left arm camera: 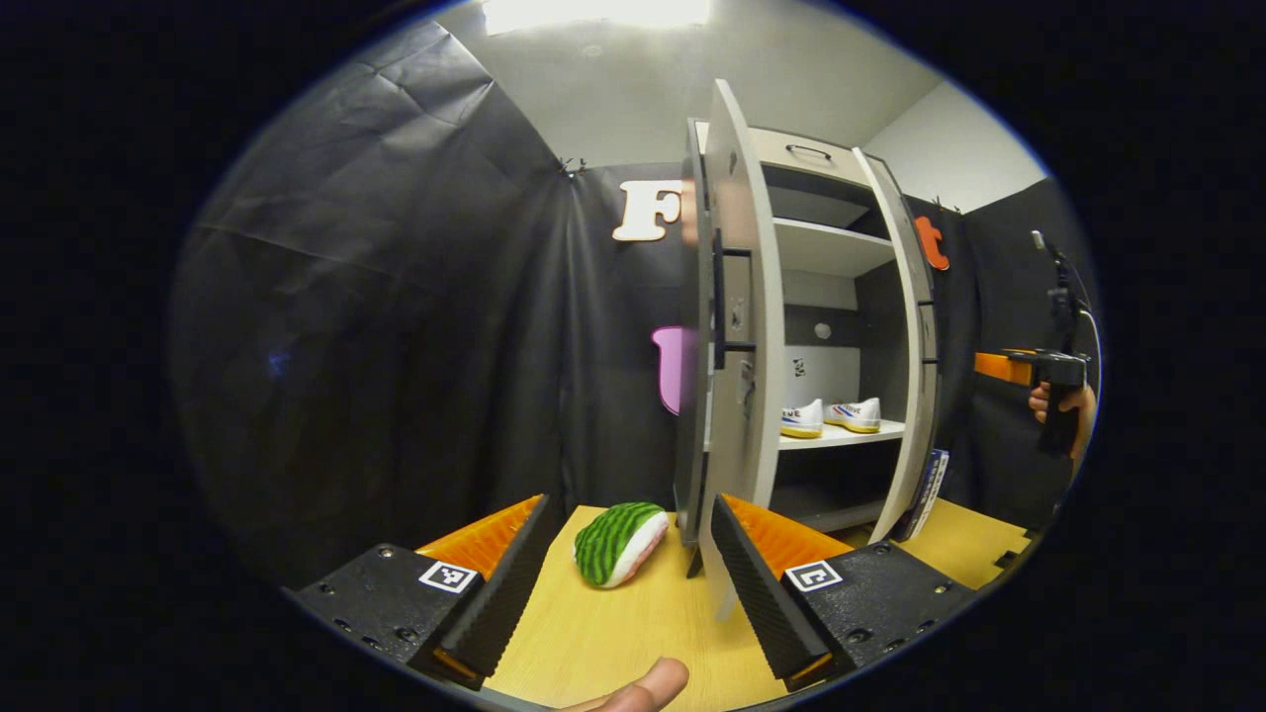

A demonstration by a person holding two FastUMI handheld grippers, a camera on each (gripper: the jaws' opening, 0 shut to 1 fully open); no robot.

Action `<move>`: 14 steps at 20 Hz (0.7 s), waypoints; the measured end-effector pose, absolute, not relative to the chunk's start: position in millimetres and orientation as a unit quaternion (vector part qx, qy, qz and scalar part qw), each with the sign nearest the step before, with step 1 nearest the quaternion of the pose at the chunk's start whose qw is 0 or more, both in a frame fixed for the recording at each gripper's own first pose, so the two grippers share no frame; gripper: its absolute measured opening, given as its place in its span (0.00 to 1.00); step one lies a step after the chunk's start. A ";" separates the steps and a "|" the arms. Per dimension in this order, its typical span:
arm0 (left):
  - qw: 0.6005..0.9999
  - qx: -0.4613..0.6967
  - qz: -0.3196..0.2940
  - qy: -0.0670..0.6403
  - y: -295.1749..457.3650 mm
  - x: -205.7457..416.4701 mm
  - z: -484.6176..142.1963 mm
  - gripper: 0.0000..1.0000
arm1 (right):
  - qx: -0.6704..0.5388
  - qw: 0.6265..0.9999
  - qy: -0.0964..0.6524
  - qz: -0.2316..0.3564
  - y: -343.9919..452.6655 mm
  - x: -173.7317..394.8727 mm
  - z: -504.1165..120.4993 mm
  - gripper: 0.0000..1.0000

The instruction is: Grab one shoe with the right hand and put it into the shoe cabinet, grab the other shoe with the left hand and put it into the shoe cabinet; then close the right door with the right hand and the left door with the left hand.

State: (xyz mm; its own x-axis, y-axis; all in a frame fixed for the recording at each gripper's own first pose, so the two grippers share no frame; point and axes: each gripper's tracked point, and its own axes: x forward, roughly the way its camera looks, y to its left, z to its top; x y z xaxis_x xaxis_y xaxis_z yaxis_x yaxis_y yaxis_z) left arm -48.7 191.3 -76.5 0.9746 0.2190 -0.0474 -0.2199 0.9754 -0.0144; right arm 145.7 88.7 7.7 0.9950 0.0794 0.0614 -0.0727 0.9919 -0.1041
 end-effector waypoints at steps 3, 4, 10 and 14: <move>0.991 0.007 0.134 -0.002 219.1 -40.4 -65.4 0.97 | -0.065 0.998 -0.010 0.013 65.8 129.3 -13.3 0.98; 0.990 0.013 0.143 -0.007 228.6 -36.5 -62.7 0.98 | -0.060 0.998 -0.001 0.002 56.7 124.1 -21.1 0.98; 0.985 0.024 0.173 0.007 259.8 -10.8 -49.1 0.97 | 0.019 0.997 0.049 0.063 77.1 97.7 -60.4 0.98; 0.984 0.008 0.179 0.020 275.8 23.2 -24.6 0.97 | 0.014 0.997 0.037 0.062 79.5 77.0 -67.2 0.98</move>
State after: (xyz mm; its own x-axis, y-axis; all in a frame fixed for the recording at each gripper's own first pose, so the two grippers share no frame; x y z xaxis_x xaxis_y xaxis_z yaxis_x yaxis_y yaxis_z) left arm 23.2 275.8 -24.6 0.9351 0.3525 -0.0361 -0.3519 0.9358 0.0223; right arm 77.0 79.5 -67.2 0.9897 0.1245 -0.0712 -0.1224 0.9919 0.0328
